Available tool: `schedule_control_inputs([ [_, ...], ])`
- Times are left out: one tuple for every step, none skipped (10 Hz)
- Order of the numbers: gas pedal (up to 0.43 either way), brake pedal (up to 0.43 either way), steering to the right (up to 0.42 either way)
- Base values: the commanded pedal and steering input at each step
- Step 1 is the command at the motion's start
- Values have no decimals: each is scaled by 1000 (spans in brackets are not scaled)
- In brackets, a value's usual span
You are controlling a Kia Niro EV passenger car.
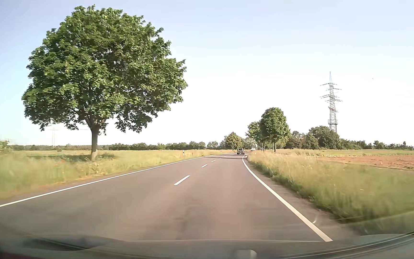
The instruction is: Follow the waypoints while adhering to traffic rules and regulations
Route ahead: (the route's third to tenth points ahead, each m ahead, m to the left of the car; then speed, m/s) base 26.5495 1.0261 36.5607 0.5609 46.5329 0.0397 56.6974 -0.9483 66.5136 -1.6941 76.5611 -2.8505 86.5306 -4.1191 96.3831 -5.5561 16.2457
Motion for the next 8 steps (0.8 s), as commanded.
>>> schedule_control_inputs([
  [67,30,11],
  [67,30,11],
  [47,30,10],
  [28,30,8],
  [20,30,8],
  [8,30,8],
  [0,30,8],
  [0,30,7],
])
